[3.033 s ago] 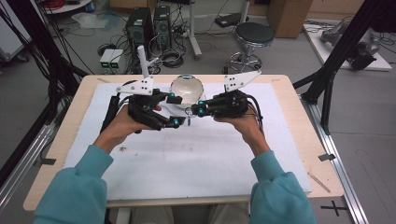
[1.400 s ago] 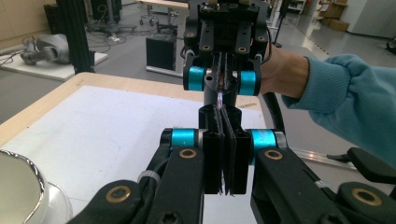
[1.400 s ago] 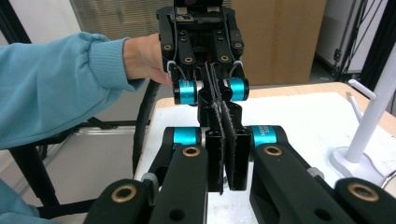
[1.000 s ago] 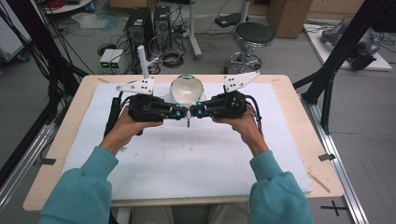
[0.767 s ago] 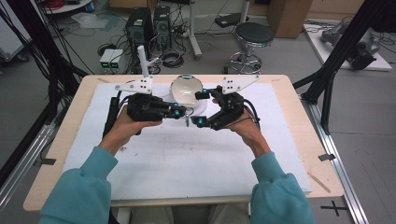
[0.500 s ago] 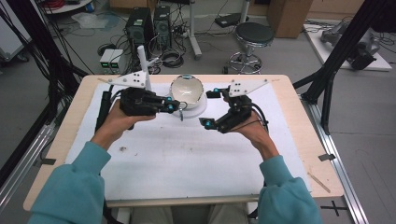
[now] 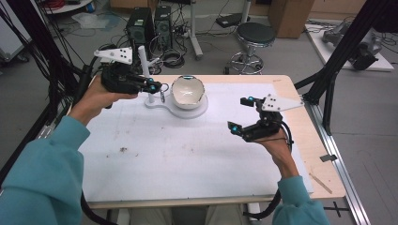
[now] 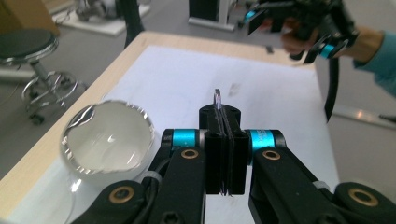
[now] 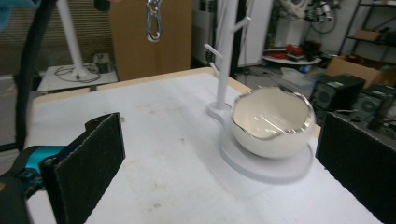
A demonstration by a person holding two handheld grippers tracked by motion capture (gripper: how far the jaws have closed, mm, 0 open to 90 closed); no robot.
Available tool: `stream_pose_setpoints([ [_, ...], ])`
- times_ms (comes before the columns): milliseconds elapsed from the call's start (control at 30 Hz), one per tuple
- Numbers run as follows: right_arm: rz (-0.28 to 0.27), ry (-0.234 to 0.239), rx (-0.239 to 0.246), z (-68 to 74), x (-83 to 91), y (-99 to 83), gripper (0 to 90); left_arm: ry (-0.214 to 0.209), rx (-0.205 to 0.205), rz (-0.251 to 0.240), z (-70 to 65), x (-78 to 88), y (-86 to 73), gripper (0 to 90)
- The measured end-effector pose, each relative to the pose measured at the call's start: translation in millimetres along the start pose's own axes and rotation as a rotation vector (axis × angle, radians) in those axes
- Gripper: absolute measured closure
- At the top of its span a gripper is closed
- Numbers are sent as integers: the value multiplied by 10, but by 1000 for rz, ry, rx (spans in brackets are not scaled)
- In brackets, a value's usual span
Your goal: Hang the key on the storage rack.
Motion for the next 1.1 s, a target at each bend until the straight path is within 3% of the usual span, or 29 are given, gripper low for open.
stream_pose_setpoints([
  [200,-19,-91,-22,-81,192,-303,5,18,-21,88,209,47,36,884],
  [433,-27,-188,-27,-140,376,-598,5,68,1,92,410,144,64,884],
  [733,-32,-237,-42,-127,519,-850,5,94,50,152,605,149,-43,884],
  [1100,-77,-281,-58,-89,637,-1097,5,103,73,243,795,31,-130,883],
])
Point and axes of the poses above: each handheld gripper's, and its own axes: x roughly backward along the jaws, y roughly out of its top, z roughly to its left, the point moved 3 cm from there along -x, roughly forward along the jaws, and after that the axes turned 1 degree about -z, right-handed, at the moved point
